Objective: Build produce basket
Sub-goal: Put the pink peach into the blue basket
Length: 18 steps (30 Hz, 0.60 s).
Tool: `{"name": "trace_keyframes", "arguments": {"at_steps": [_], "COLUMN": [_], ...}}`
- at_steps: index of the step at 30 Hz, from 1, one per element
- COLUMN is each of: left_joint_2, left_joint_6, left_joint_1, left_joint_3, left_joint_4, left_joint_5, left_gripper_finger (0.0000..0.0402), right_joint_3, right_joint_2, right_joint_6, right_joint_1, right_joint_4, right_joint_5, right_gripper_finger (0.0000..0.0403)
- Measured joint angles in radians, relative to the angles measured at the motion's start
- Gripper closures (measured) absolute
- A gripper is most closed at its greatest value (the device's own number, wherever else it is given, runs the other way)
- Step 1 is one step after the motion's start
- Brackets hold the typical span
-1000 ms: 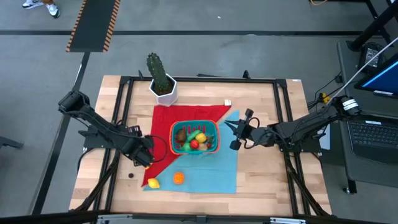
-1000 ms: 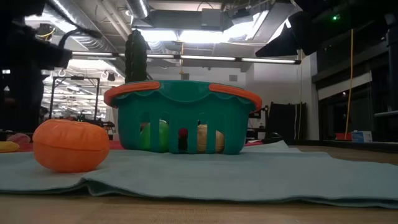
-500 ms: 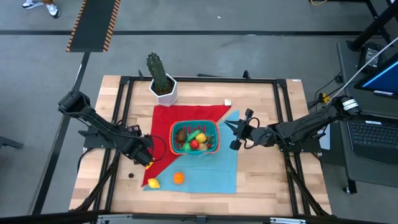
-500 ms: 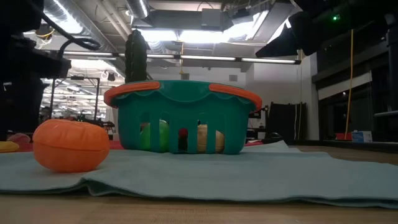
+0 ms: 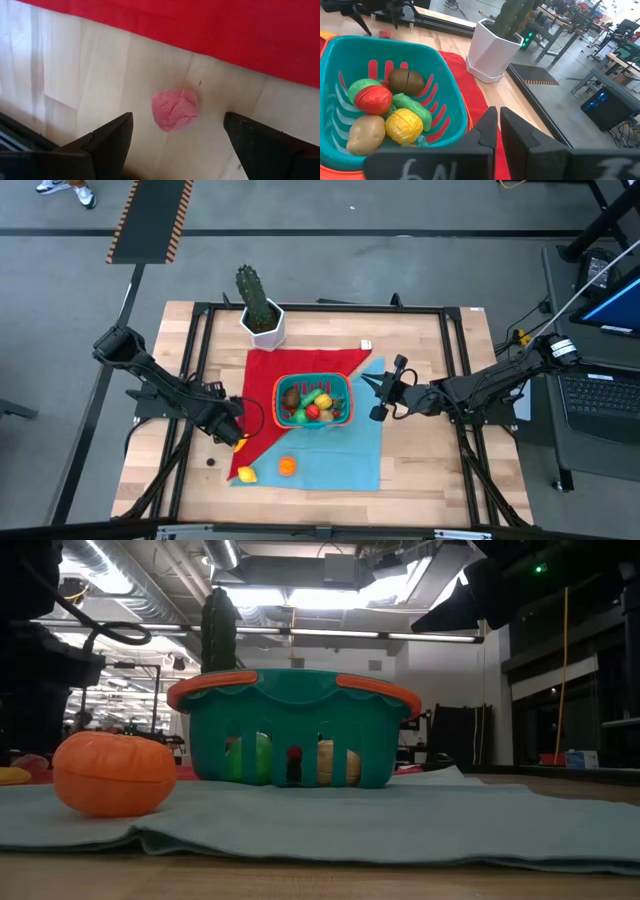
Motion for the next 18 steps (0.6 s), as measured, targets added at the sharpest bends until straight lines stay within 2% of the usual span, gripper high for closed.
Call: {"name": "trace_keyframes", "arguments": {"at_steps": [13, 18], "left_joint_2": [0.001, 0.001], "left_joint_6": [0.000, 0.000], "left_joint_1": [0.003, 0.037], "left_joint_3": [-0.003, -0.003], "left_joint_4": [0.019, 0.029], "left_joint_5": [0.002, 0.039], "left_gripper_finger": [0.0087, 0.0089], "right_joint_3": [0.000, 0.000], "right_joint_2": [0.000, 0.000], "right_joint_6": [0.000, 0.000], "right_joint_1": [0.000, 0.000], "right_joint_4": [0.000, 0.000], "right_joint_5": [0.000, 0.000], "right_gripper_finger": [0.0377, 0.0377]}}
